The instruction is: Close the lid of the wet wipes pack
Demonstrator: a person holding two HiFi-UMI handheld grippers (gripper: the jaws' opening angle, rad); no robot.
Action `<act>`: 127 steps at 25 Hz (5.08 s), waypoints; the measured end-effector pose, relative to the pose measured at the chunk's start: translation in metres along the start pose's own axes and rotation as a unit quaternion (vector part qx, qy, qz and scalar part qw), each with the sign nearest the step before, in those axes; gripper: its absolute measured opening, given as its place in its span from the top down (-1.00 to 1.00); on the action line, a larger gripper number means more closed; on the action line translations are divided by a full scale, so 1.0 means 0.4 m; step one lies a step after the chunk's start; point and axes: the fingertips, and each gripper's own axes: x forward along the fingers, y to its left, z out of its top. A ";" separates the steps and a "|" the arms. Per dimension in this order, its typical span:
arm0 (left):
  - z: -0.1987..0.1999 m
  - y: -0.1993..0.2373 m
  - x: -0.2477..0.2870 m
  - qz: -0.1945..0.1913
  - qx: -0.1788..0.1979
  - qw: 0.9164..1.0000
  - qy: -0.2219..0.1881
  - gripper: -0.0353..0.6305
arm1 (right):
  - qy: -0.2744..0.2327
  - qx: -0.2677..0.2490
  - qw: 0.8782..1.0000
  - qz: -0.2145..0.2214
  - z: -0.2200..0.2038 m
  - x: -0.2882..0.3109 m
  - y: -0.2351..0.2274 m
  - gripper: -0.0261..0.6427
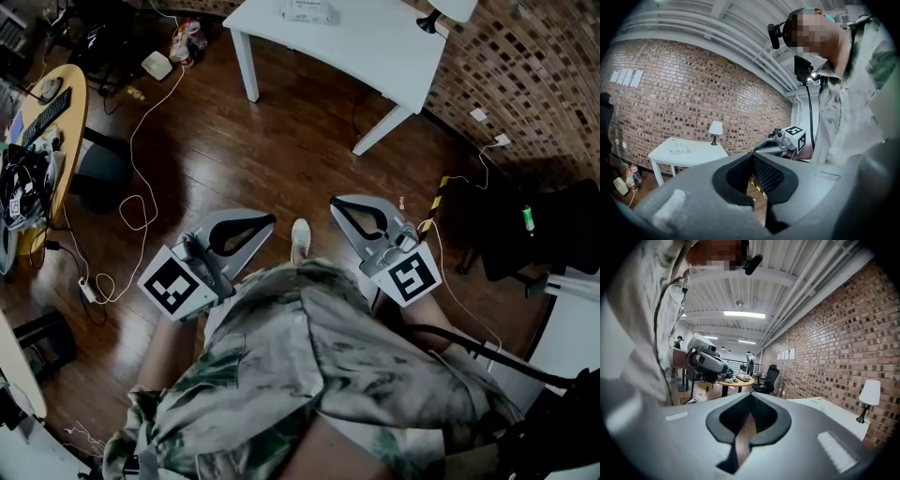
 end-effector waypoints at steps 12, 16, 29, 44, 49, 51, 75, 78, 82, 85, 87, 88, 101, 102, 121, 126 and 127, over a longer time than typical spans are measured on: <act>0.044 0.120 0.194 0.004 0.000 1.000 0.013 0.90 | 0.000 0.004 1.000 0.015 -0.065 0.023 -0.216 0.90; 0.047 0.158 0.214 0.009 -0.010 1.000 0.014 0.90 | 0.006 0.005 1.000 0.020 -0.081 0.047 -0.249 0.91; 0.080 0.425 0.242 -0.014 -0.009 1.000 -0.006 0.90 | 0.021 0.002 1.000 -0.001 -0.066 0.243 -0.409 0.91; 0.152 0.847 0.188 -0.028 0.007 1.000 0.000 0.90 | 0.055 -0.018 0.997 -0.059 -0.093 0.625 -0.737 0.91; 0.157 0.927 0.176 -0.003 0.001 1.000 -0.004 0.90 | 0.067 -0.026 0.996 -0.049 -0.124 0.703 -0.816 0.91; 0.163 0.958 0.189 0.005 0.001 1.000 -0.002 0.90 | 0.070 -0.032 0.996 -0.046 -0.137 0.726 -0.857 0.91; 0.260 1.265 0.389 0.137 -0.016 0.990 -0.010 0.90 | 0.195 -0.074 0.975 0.072 -0.550 1.045 -1.294 0.91; 0.256 1.283 0.394 0.152 -0.021 0.988 -0.003 0.90 | 0.201 -0.080 0.972 0.088 -0.575 1.068 -1.305 0.91; 0.251 1.297 0.395 0.167 -0.025 0.986 0.003 0.90 | 0.204 -0.082 0.971 0.098 -0.591 1.091 -1.317 0.91; 0.253 1.304 0.402 0.173 -0.026 0.985 0.004 0.90 | 0.206 -0.083 0.970 0.099 -0.600 1.104 -1.333 0.91; 0.255 1.309 0.405 0.176 -0.026 0.984 0.004 0.90 | 0.209 -0.081 0.970 0.100 -0.608 1.113 -1.346 0.91; 0.255 1.310 0.406 0.177 -0.026 0.984 0.004 0.90 | 0.210 -0.077 0.969 0.101 -0.612 1.117 -1.352 0.91; 0.260 1.333 0.430 0.180 -0.033 0.983 0.006 0.90 | 0.234 -0.060 0.965 0.106 -0.658 1.152 -1.393 0.91; 0.260 1.335 0.432 0.180 -0.032 0.983 0.007 0.90 | 0.235 -0.060 0.964 0.106 -0.661 1.153 -1.393 0.91; 0.265 1.321 0.406 0.177 -0.025 0.984 0.005 0.90 | 0.262 -0.060 0.958 0.097 -0.674 1.161 -1.393 0.91; 0.268 1.302 0.368 0.168 -0.018 0.986 -0.003 0.90 | 0.252 -0.064 0.963 0.066 -0.631 1.137 -1.391 0.91; 0.267 1.295 0.360 0.166 -0.018 0.986 -0.005 0.90 | 0.248 -0.064 0.965 0.060 -0.616 1.128 -1.384 0.91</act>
